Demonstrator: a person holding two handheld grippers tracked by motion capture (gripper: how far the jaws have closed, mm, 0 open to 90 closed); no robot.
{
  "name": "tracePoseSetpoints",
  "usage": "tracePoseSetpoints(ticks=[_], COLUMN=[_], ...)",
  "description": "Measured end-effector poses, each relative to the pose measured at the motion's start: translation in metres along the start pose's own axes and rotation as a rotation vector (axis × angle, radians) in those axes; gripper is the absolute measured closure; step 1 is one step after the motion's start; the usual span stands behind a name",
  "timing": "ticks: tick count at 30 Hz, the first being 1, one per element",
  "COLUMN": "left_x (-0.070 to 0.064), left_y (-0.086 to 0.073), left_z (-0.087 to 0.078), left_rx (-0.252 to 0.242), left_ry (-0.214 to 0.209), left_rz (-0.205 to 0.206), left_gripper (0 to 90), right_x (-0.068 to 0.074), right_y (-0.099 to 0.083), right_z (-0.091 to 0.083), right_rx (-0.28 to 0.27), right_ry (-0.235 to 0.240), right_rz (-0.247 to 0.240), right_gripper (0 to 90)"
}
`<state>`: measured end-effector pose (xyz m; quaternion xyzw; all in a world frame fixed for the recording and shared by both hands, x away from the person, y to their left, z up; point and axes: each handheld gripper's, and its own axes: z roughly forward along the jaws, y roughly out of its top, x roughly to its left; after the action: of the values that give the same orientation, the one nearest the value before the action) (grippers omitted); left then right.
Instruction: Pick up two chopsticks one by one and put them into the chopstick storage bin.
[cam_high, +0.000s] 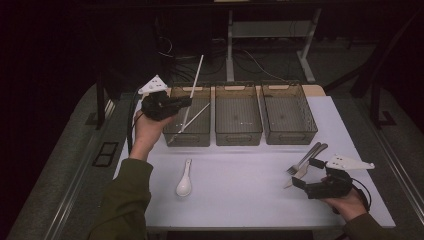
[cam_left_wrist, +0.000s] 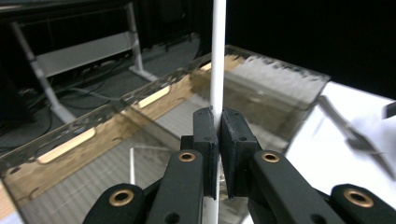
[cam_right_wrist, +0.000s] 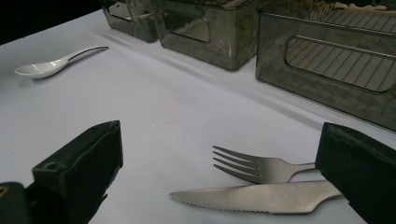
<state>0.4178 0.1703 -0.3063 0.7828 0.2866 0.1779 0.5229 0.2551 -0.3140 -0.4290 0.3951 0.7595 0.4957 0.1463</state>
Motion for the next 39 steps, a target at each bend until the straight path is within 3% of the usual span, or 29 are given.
tracePoseSetpoints(ticks=[13, 29, 39], left_x=[0.027, 0.04, 0.046], left_y=[-0.024, -0.052, -0.064], left_z=[0.032, 0.037, 0.043], left_rx=[0.147, 0.281, 0.326], left_ry=[0.08, 0.111, 0.119], left_rz=[-0.037, -0.075, -0.109], left_gripper=[84.4, 84.4, 84.1], right_x=[-0.001, -0.001, -0.001], right_y=[0.0, 0.0, 0.0], right_z=[-0.001, -0.001, -0.001], right_rx=[-0.003, -0.003, -0.002], right_ry=[0.0, -0.001, -0.002], right_rz=[0.003, 0.002, 0.003], right_gripper=[0.7, 0.7, 0.7])
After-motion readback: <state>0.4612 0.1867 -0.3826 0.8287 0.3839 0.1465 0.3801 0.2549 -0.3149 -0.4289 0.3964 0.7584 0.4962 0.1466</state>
